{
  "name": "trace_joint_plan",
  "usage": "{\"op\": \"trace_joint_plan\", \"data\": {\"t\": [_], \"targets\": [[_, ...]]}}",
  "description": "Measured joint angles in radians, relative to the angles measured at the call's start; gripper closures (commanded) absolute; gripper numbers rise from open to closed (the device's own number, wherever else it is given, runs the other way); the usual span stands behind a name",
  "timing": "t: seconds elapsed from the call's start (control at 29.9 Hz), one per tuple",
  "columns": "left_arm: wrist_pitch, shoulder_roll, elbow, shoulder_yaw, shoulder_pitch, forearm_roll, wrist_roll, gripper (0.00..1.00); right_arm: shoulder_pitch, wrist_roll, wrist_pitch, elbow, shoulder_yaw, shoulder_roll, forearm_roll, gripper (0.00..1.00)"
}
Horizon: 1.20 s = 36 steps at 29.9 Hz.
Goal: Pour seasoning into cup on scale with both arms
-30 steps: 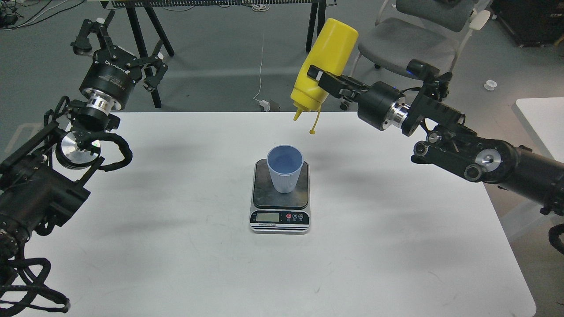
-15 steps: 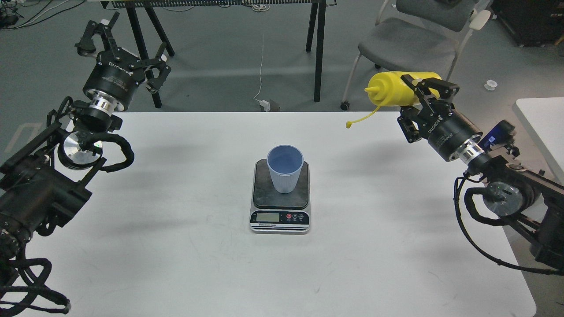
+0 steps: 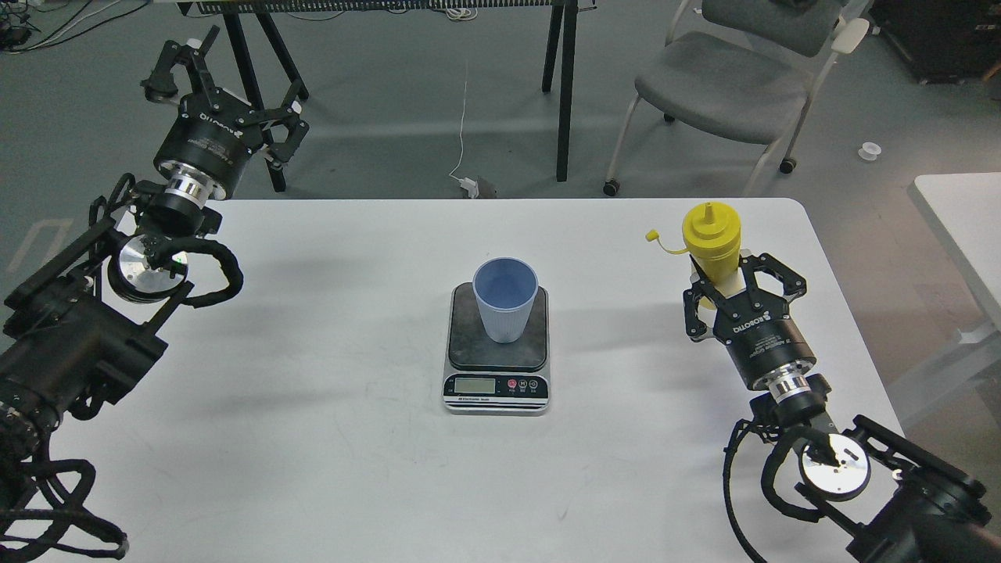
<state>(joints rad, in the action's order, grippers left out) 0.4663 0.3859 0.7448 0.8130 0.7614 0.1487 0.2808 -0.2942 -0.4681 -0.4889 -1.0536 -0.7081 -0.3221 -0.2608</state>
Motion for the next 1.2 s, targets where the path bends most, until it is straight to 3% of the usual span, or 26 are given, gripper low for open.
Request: {"op": "trace_joint_plan", "data": {"t": [0.27,0.57,0.64,0.77,0.9,1.2], "targets": [[0.0,0.011,0.022,-0.001,-0.002,0.0,0.0,0.01,0.052,0.0,0.0,0.079,-0.006,0.095,-0.037,0.58],[0.003,0.01,0.022,-0.004,-0.004,-0.003,-0.002,0.01,0.104,0.0,0.0,0.084,-0.002,0.101,-0.04,0.54],[0.003,0.008,0.022,-0.005,-0.005,-0.003,-0.002,0.01,0.108,0.0,0.0,0.085,-0.003,0.1,-0.039,0.47],[0.002,0.008,0.022,-0.014,-0.007,-0.004,-0.002,0.01,0.113,0.0,0.0,0.085,-0.004,0.1,-0.038,0.22],[0.0,0.012,0.025,-0.018,-0.009,-0.004,0.0,0.01,0.132,-0.001,0.0,0.078,-0.006,0.095,-0.04,0.1],[-0.004,0.006,0.028,-0.017,-0.01,-0.003,0.002,0.01,0.218,-0.009,0.0,0.068,-0.067,0.069,-0.039,0.02]]}}
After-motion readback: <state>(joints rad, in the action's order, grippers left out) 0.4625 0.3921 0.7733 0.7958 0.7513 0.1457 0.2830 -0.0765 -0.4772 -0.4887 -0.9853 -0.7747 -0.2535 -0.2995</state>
